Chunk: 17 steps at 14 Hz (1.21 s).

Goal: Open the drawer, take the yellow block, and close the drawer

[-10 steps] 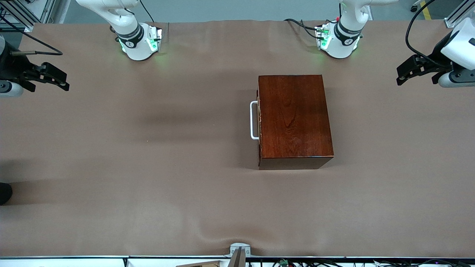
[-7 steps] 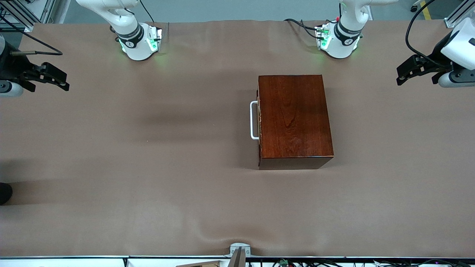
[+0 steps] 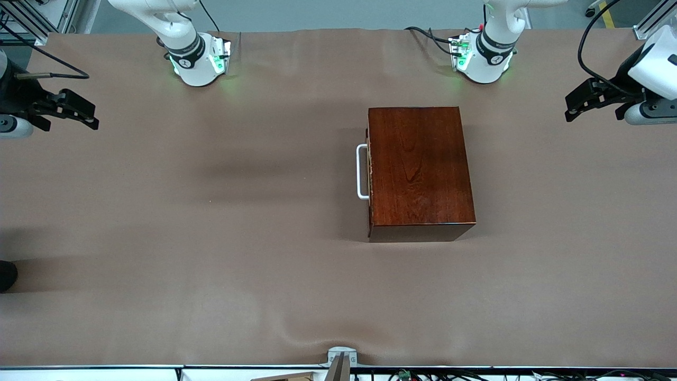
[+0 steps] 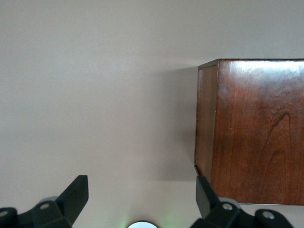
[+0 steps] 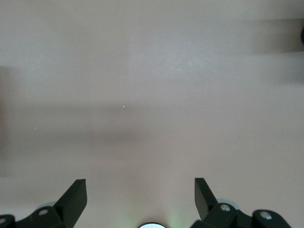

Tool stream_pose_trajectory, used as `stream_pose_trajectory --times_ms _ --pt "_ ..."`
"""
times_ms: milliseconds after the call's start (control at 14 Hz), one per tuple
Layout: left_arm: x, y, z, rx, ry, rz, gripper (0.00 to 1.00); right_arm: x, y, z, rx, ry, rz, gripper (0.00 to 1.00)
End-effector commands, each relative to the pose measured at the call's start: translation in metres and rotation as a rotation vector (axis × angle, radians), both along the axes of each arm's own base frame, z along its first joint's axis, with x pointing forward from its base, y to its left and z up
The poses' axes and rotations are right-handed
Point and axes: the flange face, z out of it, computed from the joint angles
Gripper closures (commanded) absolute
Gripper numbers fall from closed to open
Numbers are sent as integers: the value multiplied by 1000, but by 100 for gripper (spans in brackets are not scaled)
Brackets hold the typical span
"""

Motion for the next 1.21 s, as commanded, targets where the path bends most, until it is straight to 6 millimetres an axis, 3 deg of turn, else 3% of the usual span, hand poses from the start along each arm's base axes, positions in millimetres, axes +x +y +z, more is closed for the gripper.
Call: stream_pose_trajectory --times_ms 0,214,714,1143 --pt "4 -18 -4 -1 11 -32 0 -5 -3 2 18 -6 3 0" --pt "18 -75 -13 -8 17 -95 0 -4 -3 2 18 -6 3 0" --pt "15 -262 -78 -12 49 -159 0 -5 -3 2 18 -6 3 0" --pt "9 -371 -147 26 20 -106 0 -5 -3 2 18 -5 3 0"
